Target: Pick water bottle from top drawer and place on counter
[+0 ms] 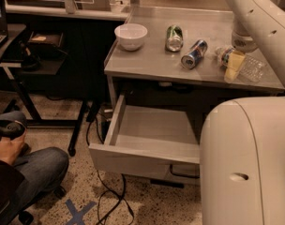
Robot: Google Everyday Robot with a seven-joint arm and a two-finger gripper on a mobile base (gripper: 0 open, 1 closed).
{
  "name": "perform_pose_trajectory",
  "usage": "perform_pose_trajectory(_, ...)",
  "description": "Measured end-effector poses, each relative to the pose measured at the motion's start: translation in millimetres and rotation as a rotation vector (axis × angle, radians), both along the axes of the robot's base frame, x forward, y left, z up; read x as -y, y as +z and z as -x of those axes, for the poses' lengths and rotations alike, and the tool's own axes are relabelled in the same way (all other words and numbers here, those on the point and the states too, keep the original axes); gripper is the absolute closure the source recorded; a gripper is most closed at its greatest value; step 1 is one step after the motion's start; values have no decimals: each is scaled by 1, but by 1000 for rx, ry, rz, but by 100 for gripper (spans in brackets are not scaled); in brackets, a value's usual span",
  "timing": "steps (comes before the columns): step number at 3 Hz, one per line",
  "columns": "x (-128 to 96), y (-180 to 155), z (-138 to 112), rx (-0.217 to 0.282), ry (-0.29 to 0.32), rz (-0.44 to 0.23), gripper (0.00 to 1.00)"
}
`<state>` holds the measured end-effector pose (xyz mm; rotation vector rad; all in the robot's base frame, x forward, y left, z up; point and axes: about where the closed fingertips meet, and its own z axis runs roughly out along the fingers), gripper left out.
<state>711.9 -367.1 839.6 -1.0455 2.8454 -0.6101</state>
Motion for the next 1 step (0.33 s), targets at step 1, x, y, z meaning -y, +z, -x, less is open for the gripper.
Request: perform_pose_trajectory(1, 0, 0, 0, 0, 0, 0, 0)
